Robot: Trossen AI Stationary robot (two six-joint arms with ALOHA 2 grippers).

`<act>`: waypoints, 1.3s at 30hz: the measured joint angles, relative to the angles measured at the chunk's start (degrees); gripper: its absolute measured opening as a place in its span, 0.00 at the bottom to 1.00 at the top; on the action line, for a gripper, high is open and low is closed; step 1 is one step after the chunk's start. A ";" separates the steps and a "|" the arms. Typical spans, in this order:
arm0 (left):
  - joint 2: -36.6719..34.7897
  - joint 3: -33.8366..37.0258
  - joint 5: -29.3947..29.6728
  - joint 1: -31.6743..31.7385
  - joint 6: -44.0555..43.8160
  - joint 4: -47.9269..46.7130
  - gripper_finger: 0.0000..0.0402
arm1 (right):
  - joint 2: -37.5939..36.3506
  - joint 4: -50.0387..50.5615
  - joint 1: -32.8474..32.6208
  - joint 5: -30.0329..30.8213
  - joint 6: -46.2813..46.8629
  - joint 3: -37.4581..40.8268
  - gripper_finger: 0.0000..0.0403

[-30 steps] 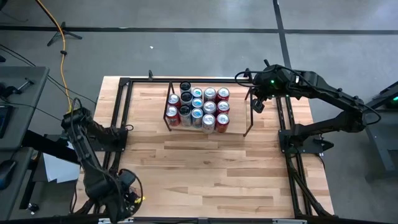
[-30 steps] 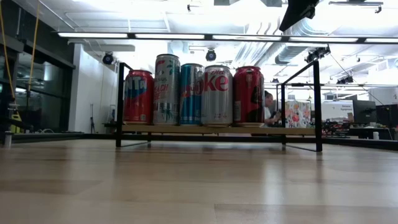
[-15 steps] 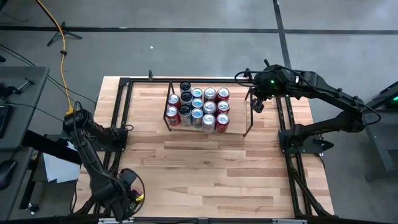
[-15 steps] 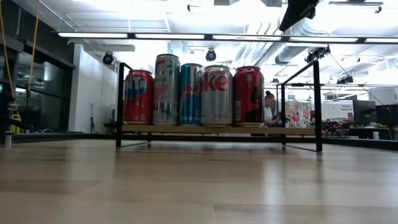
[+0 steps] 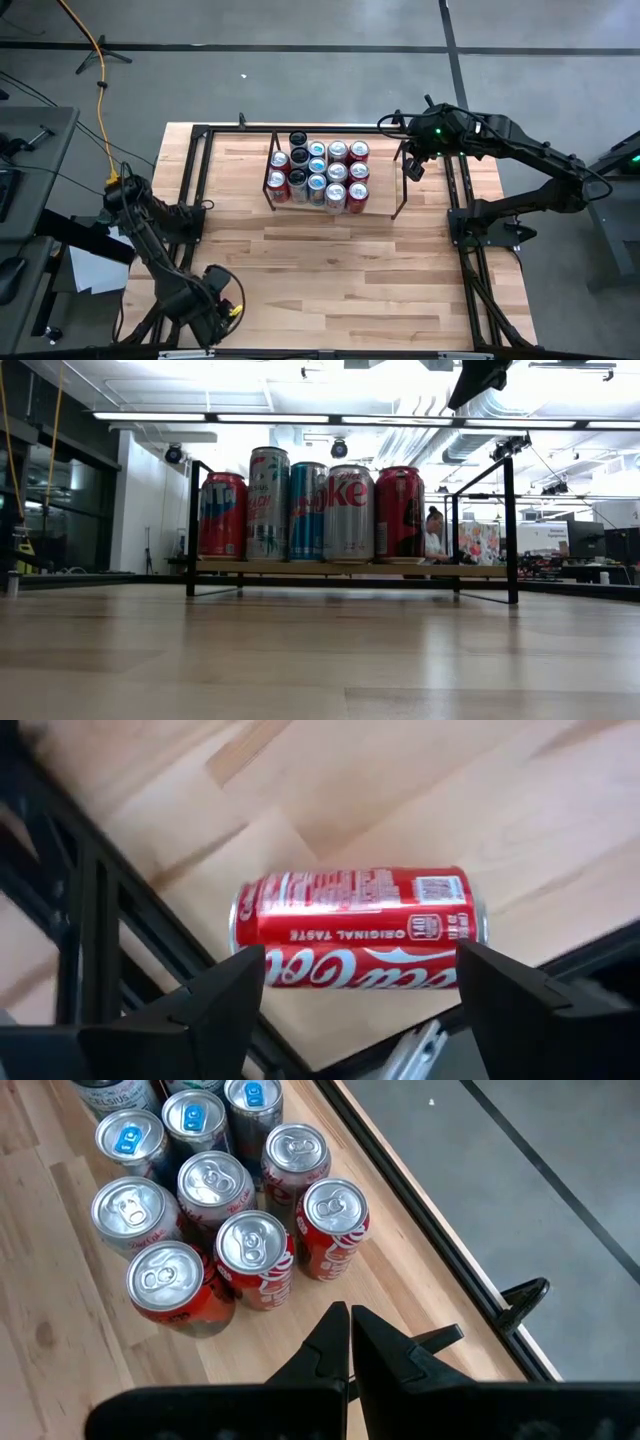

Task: Place canned beverage on shelf
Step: Put the red-white soda can on the shelf

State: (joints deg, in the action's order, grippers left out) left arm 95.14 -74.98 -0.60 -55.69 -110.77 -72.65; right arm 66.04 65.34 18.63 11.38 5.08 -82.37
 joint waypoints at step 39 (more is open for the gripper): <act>-3.25 17.07 1.97 -2.63 74.02 18.42 0.69 | 0.17 0.02 0.07 0.63 3.92 0.00 0.00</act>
State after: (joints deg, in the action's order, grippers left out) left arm 91.90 -57.91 1.37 -58.33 -36.75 -54.23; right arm 66.21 65.36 18.70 12.01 9.00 -82.37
